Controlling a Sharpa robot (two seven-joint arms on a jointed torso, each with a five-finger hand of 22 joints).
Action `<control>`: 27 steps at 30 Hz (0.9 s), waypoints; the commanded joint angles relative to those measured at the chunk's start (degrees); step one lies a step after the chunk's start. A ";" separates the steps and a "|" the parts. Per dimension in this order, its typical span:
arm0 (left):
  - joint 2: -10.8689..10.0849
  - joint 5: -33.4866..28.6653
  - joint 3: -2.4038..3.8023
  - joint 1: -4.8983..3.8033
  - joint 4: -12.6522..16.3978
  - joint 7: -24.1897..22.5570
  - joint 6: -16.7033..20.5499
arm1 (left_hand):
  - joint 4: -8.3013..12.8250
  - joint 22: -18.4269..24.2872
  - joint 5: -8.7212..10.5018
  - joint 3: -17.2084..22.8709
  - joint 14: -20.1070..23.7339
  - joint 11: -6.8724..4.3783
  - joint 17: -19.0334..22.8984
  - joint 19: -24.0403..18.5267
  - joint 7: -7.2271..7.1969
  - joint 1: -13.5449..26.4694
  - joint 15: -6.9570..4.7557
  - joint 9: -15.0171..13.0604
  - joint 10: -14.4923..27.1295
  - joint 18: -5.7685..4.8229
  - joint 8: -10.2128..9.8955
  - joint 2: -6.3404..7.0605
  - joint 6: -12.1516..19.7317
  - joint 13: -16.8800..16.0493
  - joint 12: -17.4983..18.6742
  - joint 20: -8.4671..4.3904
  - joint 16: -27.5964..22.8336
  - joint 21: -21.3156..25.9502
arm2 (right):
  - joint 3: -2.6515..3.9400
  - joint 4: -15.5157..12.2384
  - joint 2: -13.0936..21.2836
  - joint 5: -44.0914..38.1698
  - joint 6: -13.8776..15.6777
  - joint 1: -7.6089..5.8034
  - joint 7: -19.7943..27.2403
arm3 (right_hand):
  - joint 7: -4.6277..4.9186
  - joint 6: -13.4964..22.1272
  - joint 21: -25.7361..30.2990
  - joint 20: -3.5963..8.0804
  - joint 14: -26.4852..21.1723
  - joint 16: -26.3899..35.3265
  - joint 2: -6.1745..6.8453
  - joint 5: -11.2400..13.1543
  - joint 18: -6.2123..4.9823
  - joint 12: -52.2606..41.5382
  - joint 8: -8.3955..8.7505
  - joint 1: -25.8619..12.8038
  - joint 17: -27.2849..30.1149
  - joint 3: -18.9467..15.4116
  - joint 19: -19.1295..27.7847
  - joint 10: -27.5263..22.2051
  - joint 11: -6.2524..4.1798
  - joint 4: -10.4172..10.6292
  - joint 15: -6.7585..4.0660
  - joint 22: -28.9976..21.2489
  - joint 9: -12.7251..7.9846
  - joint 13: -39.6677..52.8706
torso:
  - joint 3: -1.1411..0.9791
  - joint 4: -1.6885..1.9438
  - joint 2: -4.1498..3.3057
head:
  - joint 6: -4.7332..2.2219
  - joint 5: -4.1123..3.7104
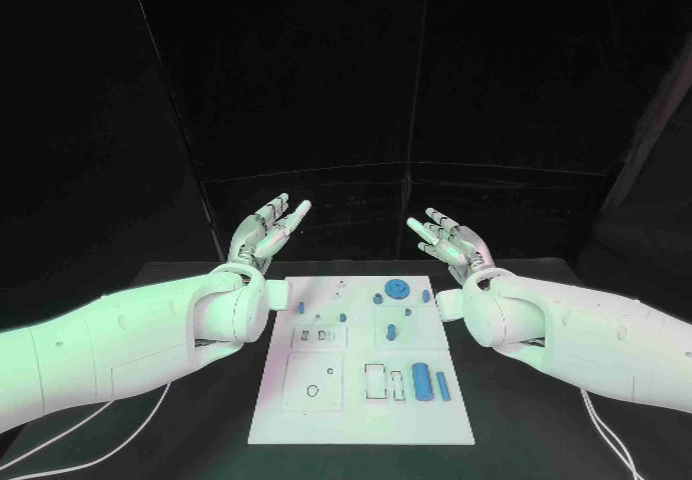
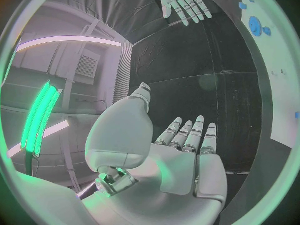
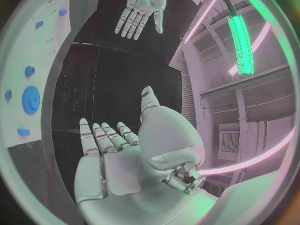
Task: Assemble the parts on the task board
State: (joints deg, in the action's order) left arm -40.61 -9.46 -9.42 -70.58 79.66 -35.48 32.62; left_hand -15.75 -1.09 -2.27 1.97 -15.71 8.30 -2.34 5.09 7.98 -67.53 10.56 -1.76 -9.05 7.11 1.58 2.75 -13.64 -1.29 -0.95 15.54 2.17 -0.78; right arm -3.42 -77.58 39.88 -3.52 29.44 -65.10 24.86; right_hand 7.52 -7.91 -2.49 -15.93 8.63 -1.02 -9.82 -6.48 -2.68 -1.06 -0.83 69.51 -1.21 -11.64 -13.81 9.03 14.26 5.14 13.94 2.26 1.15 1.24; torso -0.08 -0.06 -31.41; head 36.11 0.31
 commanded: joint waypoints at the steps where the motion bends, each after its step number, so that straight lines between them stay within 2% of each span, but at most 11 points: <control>1: 0.30 -4.28 -0.43 -0.62 -0.69 -4.88 -6.37 | -0.76 -0.12 -0.38 0.01 -0.96 1.03 -0.16 0.20 3.03 -2.44 0.49 -0.12 -0.47 1.55 0.26 -0.36 -0.92 -0.13 -0.43 0.99 0.29 -0.42 | -0.47 2.15 -0.82 -4.46 -12.06 -0.95 -3.34 | 9.37 -3.45 -1.61 -0.80 6.06 -2.01 1.47 2.66 -1.77 -2.10 -0.78 10.07 -0.88 1.28 -4.05 8.61 1.47 -7.30 1.60 0.85 0.43 1.17 | 0.00 0.00 0.00 | 0.01 0.00; 3: 0.32 -4.34 -0.48 -0.68 -0.75 -4.94 -6.46 | -0.73 -0.13 -0.38 -0.04 -1.18 1.29 -0.20 0.23 3.25 -2.40 0.54 -0.13 -0.62 1.71 0.27 -0.52 -0.96 -0.15 -0.46 1.04 0.35 -0.43 | -0.75 3.22 -1.24 -5.07 -14.03 -1.40 -3.89 | 9.47 -9.05 -3.59 -0.86 12.01 -4.05 0.97 3.45 -2.47 -4.90 -2.06 13.73 -1.58 3.10 -9.54 16.69 1.61 -10.58 1.29 1.90 1.22 2.19 | 0.00 0.00 0.00 | 0.01 0.00; 6: 0.32 -4.34 -0.48 -0.68 -0.75 -4.94 -6.46 | -0.63 -0.17 -0.38 -0.13 -1.79 1.85 -0.30 0.36 3.79 -2.41 0.61 -0.19 -1.22 1.98 0.35 -0.92 -1.32 -0.23 -0.58 1.11 0.51 -0.49 | -1.08 4.44 -1.72 -5.77 -16.27 -1.91 -4.53 | 8.53 -24.48 -9.11 -0.50 32.89 -11.42 0.35 3.54 -5.24 -11.75 -6.32 17.12 -3.99 5.49 -22.44 34.23 -0.59 -14.68 -1.50 4.49 3.33 4.20 | 0.00 0.00 0.00 | 0.01 0.00; 8: 0.32 -4.34 -0.48 -0.68 -0.75 -4.94 -6.46 | -0.50 -0.31 -0.37 -0.12 -4.62 3.83 -0.77 0.96 5.25 -2.53 1.01 -0.34 -5.70 2.18 0.60 -1.73 -2.35 -0.91 -1.65 1.23 1.31 -0.67 | -1.20 4.90 -1.90 -6.03 -17.13 -2.10 -4.77 | 7.55 -32.35 -10.76 -0.48 37.52 -12.41 0.10 3.29 -6.74 -12.71 -8.17 17.61 -3.85 6.36 -25.44 38.56 -1.83 -16.55 -2.90 5.02 4.06 3.84 | 0.00 0.00 0.00 | 0.01 0.00; 10: 0.32 -4.34 -0.48 -0.68 -0.75 -4.94 -6.46 | -0.25 -0.54 -0.38 -0.31 -7.97 5.36 -1.28 2.01 5.50 -2.75 1.95 -0.59 -11.11 1.49 1.01 -2.39 -4.16 -1.64 -3.04 1.37 2.32 -1.03 | -1.25 5.08 -1.97 -6.14 -17.46 -2.17 -4.87 | 6.92 -36.97 -11.57 -0.56 40.30 -12.14 -0.39 3.13 -7.49 -12.07 -8.47 17.43 -3.22 7.27 -26.95 41.18 -2.38 -18.48 -3.77 5.15 3.95 2.76 | 0.00 0.00 0.00 | 0.01 0.00; 11: -1.43 -5.19 -0.47 -0.97 -0.55 -3.67 -9.26 | -0.01 -0.76 -0.38 -0.47 -9.91 5.84 -1.56 3.04 5.18 -3.03 2.34 -0.77 -13.06 1.04 1.32 -2.67 -5.55 -1.83 -3.54 1.37 2.93 -1.39 | -1.19 5.34 -0.30 -22.84 -9.10 -2.22 -1.24 | 6.66 -39.23 -11.86 -0.51 41.51 -11.66 -0.68 2.44 -7.64 -11.35 -8.35 16.90 -2.77 7.83 -27.46 42.43 -2.46 -19.68 -4.04 5.14 3.71 2.22 | 0.25 0.21 -0.67 | 0.97 -0.92; 13: -1.99 -5.25 -0.47 -1.03 -0.13 -3.80 -9.64 | 0.51 -1.42 -0.39 -0.76 -14.88 6.48 -2.26 6.16 5.25 -3.68 2.74 -1.28 -16.31 0.51 2.26 -3.19 -9.39 -2.06 -4.37 1.34 4.54 -2.51 | -1.17 5.18 -0.01 -26.34 -8.64 -2.24 -1.92 | 6.19 -41.68 -12.45 -0.20 43.64 -10.89 -0.97 1.16 -7.81 -10.02 -7.94 15.41 -2.44 8.65 -28.37 44.60 -3.09 -21.70 -4.51 5.18 3.19 2.16 | 0.33 0.21 -0.91 | 1.01 -1.12; 18: -3.36 -5.30 -0.48 -1.10 1.34 -4.31 -10.18 | 1.68 -3.40 -0.37 -1.53 -24.40 7.05 -3.33 16.45 5.67 -4.95 3.18 -2.41 -25.27 -0.12 4.57 -4.14 -18.70 -2.66 -6.64 1.24 7.55 -6.27 | -1.13 4.74 0.67 -34.00 -7.77 -2.48 -4.10 | 5.76 -44.25 -13.51 0.41 46.62 -9.72 -0.02 0.15 -7.91 -7.87 -6.96 14.27 -2.48 10.01 -29.75 47.43 -3.90 -21.89 -5.15 5.31 2.64 2.19 | 0.45 0.51 -1.75 | 0.84 -1.10; 21: -4.21 -5.20 -0.48 -1.11 2.55 -4.62 -10.33 | 2.57 -5.35 -0.40 -2.04 -28.90 5.30 -3.71 27.33 6.67 -5.88 1.69 -3.11 -33.17 1.26 6.14 -4.50 -25.06 -3.18 -8.62 0.96 9.14 -10.26 | -1.10 4.43 1.06 -38.84 -7.37 -2.79 -5.73 | 5.36 -45.76 -14.83 1.18 49.46 -9.63 0.79 -0.54 -7.94 -6.92 -6.48 13.57 -2.60 10.74 -31.47 49.42 -4.43 -21.90 -5.94 5.74 2.62 2.20 | 0.50 0.65 -2.23 | 0.84 -1.08; 24: -5.15 -5.05 -0.48 -1.11 3.85 -4.73 -10.53 | 3.11 -5.73 -0.36 -2.65 -31.59 4.59 -3.68 31.10 6.65 -6.34 0.73 -3.32 -36.00 2.20 6.79 -4.84 -28.67 -2.95 -8.90 1.02 9.65 -11.55 | -1.07 4.02 1.41 -43.23 -7.49 -3.18 -7.57 | 5.02 -47.03 -16.26 2.05 52.37 -9.75 1.55 -1.65 -7.93 -6.28 -6.07 12.71 -2.78 11.30 -33.10 51.46 -4.99 -21.88 -6.79 6.28 2.65 2.25 | 0.59 0.88 -2.92 | 0.65 -1.18; 27: -6.64 -4.68 -0.49 -1.11 6.10 -4.68 -11.13 | 3.58 -5.91 -0.39 -3.41 -34.29 4.15 -3.51 34.57 6.58 -6.63 -0.02 -3.16 -37.50 2.96 6.76 -5.32 -30.77 -2.52 -8.40 0.95 9.92 -12.58 | -1.03 3.15 1.87 -48.82 -8.69 -4.04 -9.88 | 4.71 -48.26 -18.16 3.19 55.64 -9.77 2.26 -4.98 -7.89 -5.29 -5.54 11.91 -3.02 12.44 -34.82 53.16 -5.48 -21.87 -7.80 7.11 2.66 2.25 | 0.72 1.07 -3.84 | 0.26 -1.15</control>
State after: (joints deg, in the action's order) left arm -46.86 -14.30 -9.93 -71.59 84.77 -38.48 23.58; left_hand -12.15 -6.93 -2.44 -1.26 -49.48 12.37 -5.94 39.03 11.27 -73.59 10.66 -5.03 -46.11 9.32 8.23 -2.60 -44.02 -3.89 -9.71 16.51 11.82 -13.16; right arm -4.54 -73.92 41.64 -42.35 20.55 -68.73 18.33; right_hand 12.89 -52.32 -17.50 -14.31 57.64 -10.53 -8.92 -7.87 -9.83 -7.99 -7.33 82.79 -3.87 -1.17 -44.83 57.61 9.92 -16.11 7.94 8.16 3.92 3.55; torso 0.51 0.73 -34.20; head 36.56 -0.84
